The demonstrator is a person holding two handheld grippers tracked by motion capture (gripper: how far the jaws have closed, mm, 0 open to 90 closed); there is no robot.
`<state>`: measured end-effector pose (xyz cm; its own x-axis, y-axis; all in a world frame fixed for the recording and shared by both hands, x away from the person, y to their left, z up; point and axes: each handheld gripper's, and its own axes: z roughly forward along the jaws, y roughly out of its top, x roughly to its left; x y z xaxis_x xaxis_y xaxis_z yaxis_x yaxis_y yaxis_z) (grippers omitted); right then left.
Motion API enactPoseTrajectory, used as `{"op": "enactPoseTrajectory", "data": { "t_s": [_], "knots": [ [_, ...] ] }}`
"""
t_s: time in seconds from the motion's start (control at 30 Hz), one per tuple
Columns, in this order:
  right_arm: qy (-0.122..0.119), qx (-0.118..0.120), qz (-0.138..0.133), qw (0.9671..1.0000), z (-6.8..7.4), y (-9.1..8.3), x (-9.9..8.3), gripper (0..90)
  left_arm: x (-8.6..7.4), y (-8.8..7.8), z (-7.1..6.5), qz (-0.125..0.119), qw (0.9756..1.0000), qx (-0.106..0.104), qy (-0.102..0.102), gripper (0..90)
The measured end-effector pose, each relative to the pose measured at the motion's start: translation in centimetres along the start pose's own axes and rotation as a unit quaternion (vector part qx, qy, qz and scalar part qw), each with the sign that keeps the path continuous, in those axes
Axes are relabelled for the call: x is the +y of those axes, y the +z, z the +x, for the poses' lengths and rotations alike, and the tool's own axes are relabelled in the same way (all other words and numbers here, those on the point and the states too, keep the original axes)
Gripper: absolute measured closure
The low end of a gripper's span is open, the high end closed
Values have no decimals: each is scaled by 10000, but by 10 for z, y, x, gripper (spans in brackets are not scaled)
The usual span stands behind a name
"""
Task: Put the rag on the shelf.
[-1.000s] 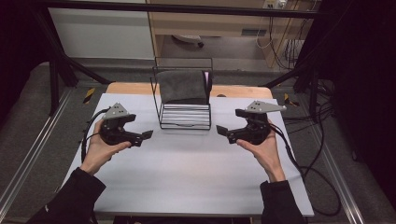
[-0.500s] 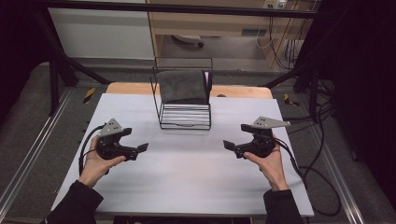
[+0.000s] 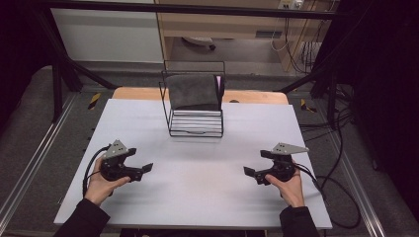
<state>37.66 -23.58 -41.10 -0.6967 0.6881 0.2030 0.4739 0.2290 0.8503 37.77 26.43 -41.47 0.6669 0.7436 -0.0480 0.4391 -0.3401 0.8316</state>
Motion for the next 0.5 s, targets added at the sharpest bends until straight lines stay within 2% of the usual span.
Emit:
{"op": "enactPoseTrajectory", "data": {
  "t_s": [0.27, 0.5],
  "knots": [
    [111, -27, 212, 9997, -10, -2, -25, 8, -18, 2, 2, 135, 9999, 49, 65, 114],
    [125, -71, 262, 9996, -16, -7, -40, 8, -29, 1, 6, 194, 9998, 47, 43, 107]
  ]
}}
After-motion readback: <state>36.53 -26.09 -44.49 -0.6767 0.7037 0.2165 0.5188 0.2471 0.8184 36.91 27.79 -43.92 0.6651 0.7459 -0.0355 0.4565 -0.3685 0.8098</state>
